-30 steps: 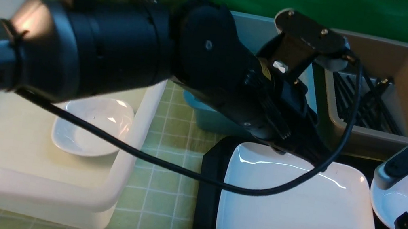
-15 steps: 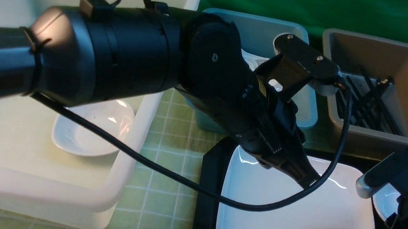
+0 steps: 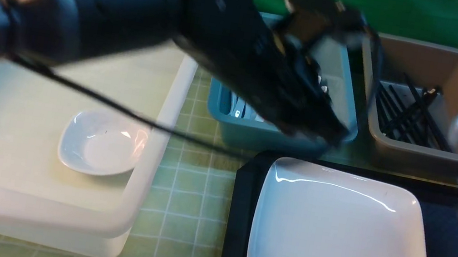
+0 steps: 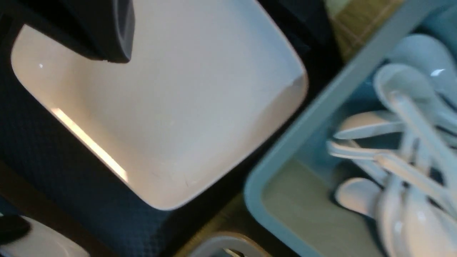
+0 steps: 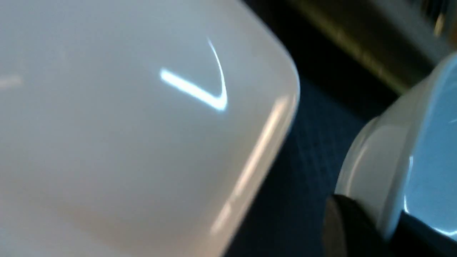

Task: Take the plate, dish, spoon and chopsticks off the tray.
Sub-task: Use the right arm to put the small plate into the large storage box on the left

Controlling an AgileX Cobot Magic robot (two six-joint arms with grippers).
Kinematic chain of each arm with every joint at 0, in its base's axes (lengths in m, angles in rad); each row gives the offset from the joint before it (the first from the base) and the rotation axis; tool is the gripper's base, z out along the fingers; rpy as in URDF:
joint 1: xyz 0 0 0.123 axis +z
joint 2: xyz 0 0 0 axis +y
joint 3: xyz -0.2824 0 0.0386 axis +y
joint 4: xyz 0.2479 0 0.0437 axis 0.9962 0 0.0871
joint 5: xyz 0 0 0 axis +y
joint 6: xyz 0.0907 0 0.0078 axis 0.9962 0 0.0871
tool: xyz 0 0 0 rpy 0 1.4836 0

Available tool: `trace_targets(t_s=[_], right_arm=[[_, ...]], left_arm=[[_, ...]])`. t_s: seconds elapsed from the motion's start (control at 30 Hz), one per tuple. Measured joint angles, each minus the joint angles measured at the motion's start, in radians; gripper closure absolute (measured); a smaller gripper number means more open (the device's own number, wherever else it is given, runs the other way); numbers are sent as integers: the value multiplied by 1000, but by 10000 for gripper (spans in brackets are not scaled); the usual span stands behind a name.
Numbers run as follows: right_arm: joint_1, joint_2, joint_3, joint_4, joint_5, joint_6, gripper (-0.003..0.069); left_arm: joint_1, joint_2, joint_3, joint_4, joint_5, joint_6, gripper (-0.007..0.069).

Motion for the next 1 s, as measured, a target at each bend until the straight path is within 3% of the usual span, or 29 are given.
trace_targets(t_s=[0.1,0.13,0.23,0.33,0.4,0.43,0.53,0.63,0.8,1.0], right_arm=[[70,-28,-149,197,24,-73,634],[124,-14,-238,302,32,-126,634],[240,63,-390,405,54,-186,635],[355,166,-522,433,56,-208,635],[478,313,-685,441,59,-215,635],[487,339,-698,443,59,-215,635],[593,592,-936,449,75,-224,635],[631,792,-1143,447,99,-226,635],[641,1017,-1350,426,140,-180,634],[641,1162,-1434,393,150,-140,629]], left_arm=[[111,-44,-63,18,102,-16,637],[192,-91,-89,26,176,-16,637],[324,-162,-92,29,240,-18,637],[438,-231,-78,30,267,-28,637],[600,-317,-15,31,273,-46,637],[612,-329,-9,32,275,-46,637],[785,-426,127,32,278,-65,637],[916,-498,256,32,257,-65,637],[992,-560,353,32,220,-65,637],[999,-589,366,-28,196,-33,637]])
